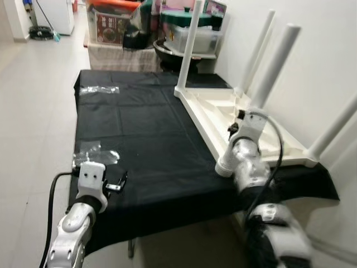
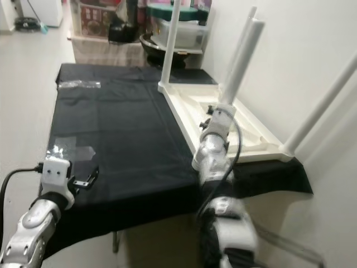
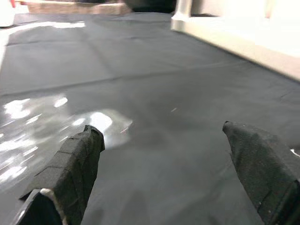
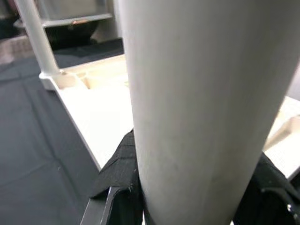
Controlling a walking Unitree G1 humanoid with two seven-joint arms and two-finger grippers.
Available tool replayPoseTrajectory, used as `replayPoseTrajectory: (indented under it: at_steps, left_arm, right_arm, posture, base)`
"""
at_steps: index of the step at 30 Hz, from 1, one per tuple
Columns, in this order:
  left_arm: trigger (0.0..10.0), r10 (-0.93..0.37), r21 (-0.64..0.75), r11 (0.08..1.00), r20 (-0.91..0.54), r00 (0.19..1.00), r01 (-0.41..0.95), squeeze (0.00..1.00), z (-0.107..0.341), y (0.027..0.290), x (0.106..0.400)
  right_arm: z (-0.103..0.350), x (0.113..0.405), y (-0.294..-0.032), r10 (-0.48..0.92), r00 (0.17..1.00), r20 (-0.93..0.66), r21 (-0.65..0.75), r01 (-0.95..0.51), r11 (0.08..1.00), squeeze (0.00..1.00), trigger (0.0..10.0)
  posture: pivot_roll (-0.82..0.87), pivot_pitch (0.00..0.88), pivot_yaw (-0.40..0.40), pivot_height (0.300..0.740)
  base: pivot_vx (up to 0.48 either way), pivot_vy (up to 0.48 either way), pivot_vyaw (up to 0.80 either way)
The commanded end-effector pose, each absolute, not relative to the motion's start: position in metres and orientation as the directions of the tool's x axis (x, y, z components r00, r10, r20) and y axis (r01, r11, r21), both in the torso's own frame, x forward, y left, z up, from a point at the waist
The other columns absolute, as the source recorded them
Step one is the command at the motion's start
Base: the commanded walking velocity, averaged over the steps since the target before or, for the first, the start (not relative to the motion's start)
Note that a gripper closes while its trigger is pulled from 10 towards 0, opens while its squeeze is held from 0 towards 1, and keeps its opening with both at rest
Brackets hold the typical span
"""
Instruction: Building children table
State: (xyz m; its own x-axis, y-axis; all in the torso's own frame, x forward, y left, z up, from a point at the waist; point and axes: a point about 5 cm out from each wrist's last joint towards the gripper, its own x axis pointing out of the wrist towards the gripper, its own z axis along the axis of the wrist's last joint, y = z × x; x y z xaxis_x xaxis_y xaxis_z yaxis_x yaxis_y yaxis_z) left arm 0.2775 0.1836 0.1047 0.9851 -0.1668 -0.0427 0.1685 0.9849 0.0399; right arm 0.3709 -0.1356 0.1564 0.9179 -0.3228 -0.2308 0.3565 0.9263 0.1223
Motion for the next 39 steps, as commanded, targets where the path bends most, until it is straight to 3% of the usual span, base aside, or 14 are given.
replayPoseTrajectory:
  at_steps: [1,6,7,9,10,14,17,21,28,29,33,35,38,39]
  left_arm:
    - [10.0,-0.19,0.032,0.981,-0.056,0.98,0.192,0.0,0.102,0.176,0.278]
    - [10.0,-0.19,0.034,0.981,-0.056,0.98,0.193,0.0,0.102,0.177,0.279]
    - [10.0,-0.19,0.034,0.981,-0.055,0.98,0.192,0.0,0.102,0.177,0.28]
    - [10.0,-0.189,0.035,0.981,-0.054,0.981,0.191,0.0,0.102,0.178,0.28]
    - [10.0,-0.189,0.035,0.981,-0.054,0.98,0.191,0.0,0.102,0.178,0.279]
    - [10.0,-0.192,0.037,0.98,-0.056,0.98,0.194,0.0,0.102,0.178,0.279]
    - [10.0,-0.191,0.039,0.98,-0.055,0.98,0.193,0.0,0.103,0.179,0.281]
    - [10.0,-0.194,0.043,0.98,-0.05,0.98,0.197,0.0,0.104,0.179,0.283]
    - [10.0,-0.195,0.045,0.979,-0.042,0.98,0.197,0.0,0.105,0.178,0.285]
    - [10.0,-0.193,0.045,0.98,-0.041,0.98,0.195,0.0,0.106,0.178,0.284]
    - [10.0,-0.19,0.047,0.98,-0.039,0.981,0.192,0.0,0.106,0.179,0.284]
    - [10.0,-0.188,0.049,0.981,-0.037,0.981,0.19,0.0,0.106,0.179,0.284]
    - [10.0,-0.188,0.049,0.981,-0.036,0.982,0.189,0.0,0.106,0.179,0.284]
    - [10.0,-0.187,0.05,0.981,-0.036,0.982,0.188,0.0,0.107,0.179,0.284]
  right_arm:
    - [0.119,0.359,-0.129,-0.237,0.879,-0.414,0.076,0.293,0.953,0.0,10.0]
    - [0.144,0.373,-0.138,-0.189,0.937,-0.293,0.119,0.232,0.965,0.0,10.0]
    - [0.165,0.383,-0.149,-0.186,0.957,-0.223,0.134,0.219,0.966,1.0,10.0]
    - [0.187,0.393,-0.16,-0.161,0.974,-0.161,0.142,0.184,0.973,1.0,10.0]
    - [0.21,0.403,-0.169,-0.081,0.993,-0.091,0.148,0.094,0.984,0.0,10.0]
    - [0.246,0.409,-0.194,0.022,1.0,0.008,0.027,-0.022,0.999,0.0,10.0]
    - [0.257,0.406,-0.189,0.308,0.951,0.006,0.067,-0.307,0.949,0.0,10.0]
    - [0.254,0.395,-0.184,0.657,0.753,-0.03,-0.01,-0.657,0.753,0.0,10.0]
    - [0.237,0.4,-0.166,0.728,0.675,-0.12,-0.028,-0.735,0.677,0.0,10.0]
    - [0.233,0.4,-0.161,0.745,0.653,-0.135,-0.023,-0.754,0.656,0.0,7.7]
    - [0.226,0.401,-0.151,0.743,0.653,-0.146,0.006,-0.75,0.661,0.0,8.5]
    - [0.224,0.403,-0.146,0.729,0.67,-0.14,0.035,-0.732,0.68,0.0,10.0]
    - [0.222,0.404,-0.143,0.723,0.677,-0.138,0.042,-0.725,0.687,0.0,9.9]
    - [0.221,0.404,-0.142,0.72,0.682,-0.128,0.053,-0.721,0.691,0.0,7.5]
  posture:
    - [0.06,0.0,-0.147,0.74]
    - [0.06,0.0,-0.149,0.74]
    - [0.06,0.0,-0.151,0.74]
    - [0.06,0.0,-0.148,0.74]
    - [0.06,0.0,-0.146,0.74]
    - [0.06,0.0,-0.148,0.74]
    - [0.05,0.0,-0.147,0.74]
    - [0.06,0.0,-0.15,0.74]
    - [0.07,0.0,-0.162,0.74]
    - [0.07,0.0,-0.162,0.74]
    - [0.09,0.0,-0.172,0.74]
    - [0.09,0.0,-0.177,0.74]
    - [0.09,0.0,-0.178,0.74]
    - [0.09,0.0,-0.179,0.74]
  base:
    - [0.0,0.0,0.0]
    - [0.0,0.0,0.0]
    - [0.0,0.0,0.0]
    - [0.0,0.0,0.0]
    - [0.0,0.0,0.0]
    - [0.0,0.0,0.0]
    - [0.0,0.0,0.0]
    - [0.0,0.0,0.0]
    - [0.0,0.0,0.0]
    - [0.0,0.0,0.0]
    - [0.0,0.0,0.0]
    - [0.0,0.0,0.0]
    - [0.0,0.0,0.0]
    - [0.0,0.0,0.0]
